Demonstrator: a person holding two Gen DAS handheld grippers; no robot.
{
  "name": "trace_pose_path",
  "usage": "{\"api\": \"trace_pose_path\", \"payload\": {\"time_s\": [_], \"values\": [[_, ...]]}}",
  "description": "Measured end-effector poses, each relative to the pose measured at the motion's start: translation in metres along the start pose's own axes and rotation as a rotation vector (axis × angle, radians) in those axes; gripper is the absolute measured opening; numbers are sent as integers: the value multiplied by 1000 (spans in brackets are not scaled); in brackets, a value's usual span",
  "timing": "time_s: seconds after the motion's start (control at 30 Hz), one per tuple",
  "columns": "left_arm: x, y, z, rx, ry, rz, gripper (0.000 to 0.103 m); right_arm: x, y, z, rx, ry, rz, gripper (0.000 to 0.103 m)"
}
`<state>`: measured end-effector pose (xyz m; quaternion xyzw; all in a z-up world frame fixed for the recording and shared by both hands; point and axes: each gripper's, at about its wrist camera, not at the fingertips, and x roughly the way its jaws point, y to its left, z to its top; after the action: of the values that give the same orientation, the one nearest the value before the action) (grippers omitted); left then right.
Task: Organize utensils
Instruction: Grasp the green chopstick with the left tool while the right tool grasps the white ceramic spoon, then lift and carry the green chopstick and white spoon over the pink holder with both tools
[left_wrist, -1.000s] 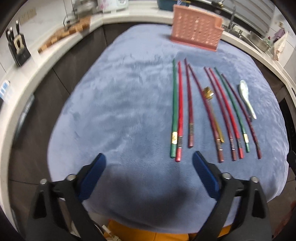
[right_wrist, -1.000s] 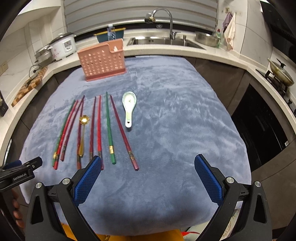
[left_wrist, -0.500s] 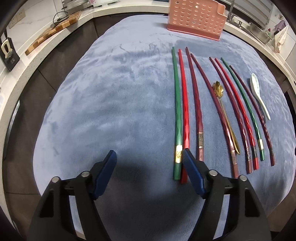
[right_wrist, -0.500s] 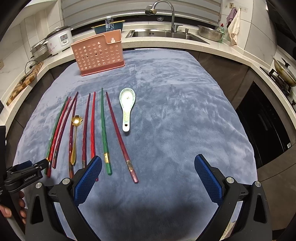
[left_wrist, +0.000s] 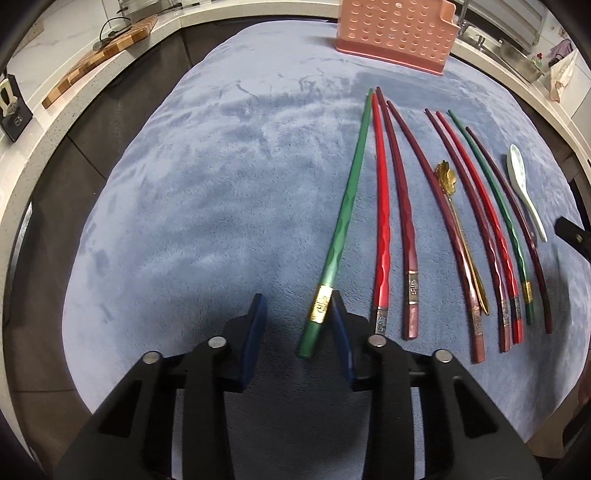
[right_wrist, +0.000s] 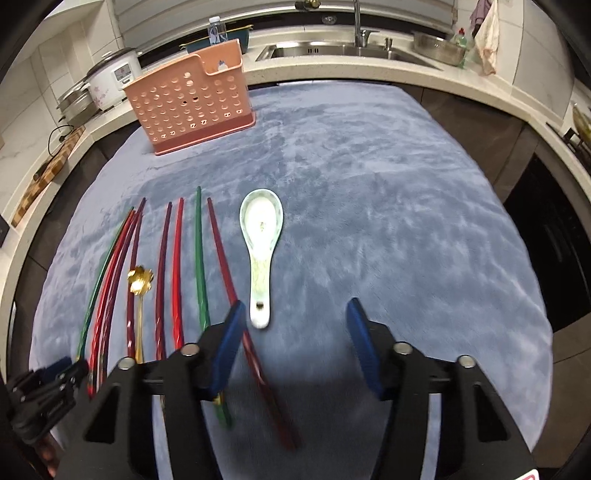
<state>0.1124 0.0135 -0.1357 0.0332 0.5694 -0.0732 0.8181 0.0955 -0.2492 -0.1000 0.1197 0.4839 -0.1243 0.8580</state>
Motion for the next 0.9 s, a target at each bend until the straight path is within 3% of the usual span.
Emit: {"api": "trace_pose_path", "payload": {"time_s": [0.3,0.43,0.53,0.63,0.9], "values": [[2,-3,3,10,17,11,31,39,2,14,45,65,98,19],[4,-5,4,13,16,12,30,42,2,12,32,53,103,17],[1,-4,7,13,15,0,14,37,1,11,26,45,122,13],[-4,2,9,-6,16,-29,8,22,2,14,10,16,104,12],[-43,12,30,-30,-87,-61,7,-18,-2,30,-8,-62,90,12]]}}
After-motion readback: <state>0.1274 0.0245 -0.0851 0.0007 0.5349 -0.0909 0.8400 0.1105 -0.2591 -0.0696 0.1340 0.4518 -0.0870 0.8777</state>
